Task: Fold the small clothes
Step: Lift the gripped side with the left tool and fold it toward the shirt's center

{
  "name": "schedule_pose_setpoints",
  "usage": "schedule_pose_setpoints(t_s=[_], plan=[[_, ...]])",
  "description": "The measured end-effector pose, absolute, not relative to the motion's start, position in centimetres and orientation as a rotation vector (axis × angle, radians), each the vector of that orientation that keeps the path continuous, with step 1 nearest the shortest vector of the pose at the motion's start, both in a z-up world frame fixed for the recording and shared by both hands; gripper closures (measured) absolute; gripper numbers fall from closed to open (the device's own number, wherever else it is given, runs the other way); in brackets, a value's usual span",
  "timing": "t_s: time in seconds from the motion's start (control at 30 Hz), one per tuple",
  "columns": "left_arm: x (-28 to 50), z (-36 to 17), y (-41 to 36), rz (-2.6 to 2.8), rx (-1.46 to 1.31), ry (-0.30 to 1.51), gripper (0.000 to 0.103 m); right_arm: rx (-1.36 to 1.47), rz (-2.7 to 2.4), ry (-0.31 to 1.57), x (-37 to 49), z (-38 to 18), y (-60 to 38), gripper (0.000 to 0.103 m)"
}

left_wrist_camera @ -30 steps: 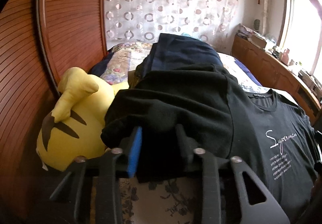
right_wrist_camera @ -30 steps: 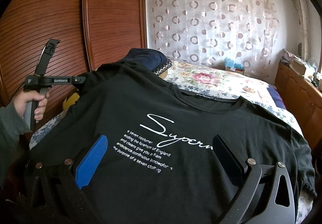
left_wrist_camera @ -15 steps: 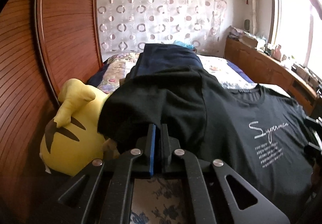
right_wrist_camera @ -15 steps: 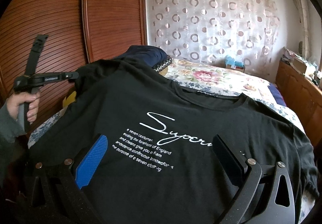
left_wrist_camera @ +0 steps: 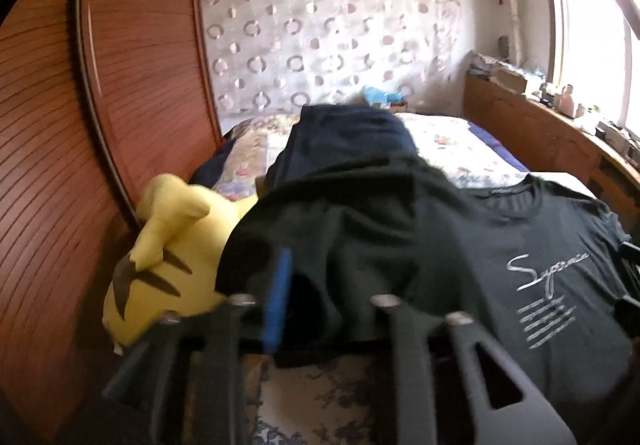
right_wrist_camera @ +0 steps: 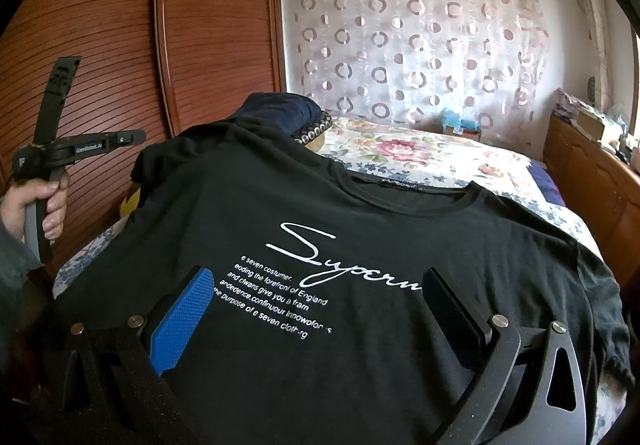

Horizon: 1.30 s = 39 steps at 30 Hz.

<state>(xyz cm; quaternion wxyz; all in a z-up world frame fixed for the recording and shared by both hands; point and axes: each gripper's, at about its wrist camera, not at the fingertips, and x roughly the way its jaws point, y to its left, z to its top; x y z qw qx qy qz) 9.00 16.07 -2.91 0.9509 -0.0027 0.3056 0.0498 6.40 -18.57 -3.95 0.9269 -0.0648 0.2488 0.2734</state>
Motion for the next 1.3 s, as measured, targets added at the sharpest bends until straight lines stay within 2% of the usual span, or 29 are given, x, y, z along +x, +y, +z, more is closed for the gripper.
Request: schedule_pose_setpoints(t_s=[0.2,0.23,0.27,0.3,0.57,0.73,1.0,1.03,1.1,1.17,1.23,1.3], plan=[[9.9,-5.2,17.0,0.115,-0.041,0.658,0.065,-0.124,0.561,0.519,6.6,-4.4,-18.4,0.000],[10.2,-5.4,17.2,0.100,-0.057,0.659,0.073,-0.125,0.561,0.521,6.6,-4.4,-18.5,0.000],[10.3,-5.4,17.3,0.093,-0.060,0.660,0.096,-0.126,0.561,0.522,6.6,-4.4,-18.5,0.000],[10.5,-5.3,17.2,0.095,-0.057,0.663,0.097,-0.128,0.561,0.523,6.5,-4.5,-18.5,0.000],[7.0,-2.2,14.9,0.067,-0.011,0.548,0.098,-0.119,0.548,0.527,6.5,-4.6,-19.3,0.000],[7.7,0.3,13.1,0.000,-0.002,0.505,0.098,-0.114,0.549,0.531,6.6,-4.5,-19.1,0.000],[9.7,2.0,7.1,-0.158,0.046,0.531,0.098,-0.096,0.520,0.516,6.6,-3.9,-20.5,0.000],[9.8,1.9,6.6,-0.175,0.046,0.539,0.098,-0.091,0.514,0.516,6.6,-3.8,-20.7,0.000],[9.4,1.8,5.7,-0.211,0.039,0.549,0.090,-0.083,0.508,0.517,6.5,-3.7,-21.1,0.000],[8.8,2.0,5.4,-0.211,0.035,0.535,0.066,-0.081,0.505,0.517,6.5,-3.7,-21.3,0.000],[8.2,2.2,5.6,-0.201,0.036,0.513,0.061,-0.084,0.505,0.521,6.5,-3.7,-21.2,0.000],[7.6,2.3,6.0,-0.185,0.030,0.508,0.050,-0.090,0.508,0.524,6.6,-3.7,-21.0,0.000]])
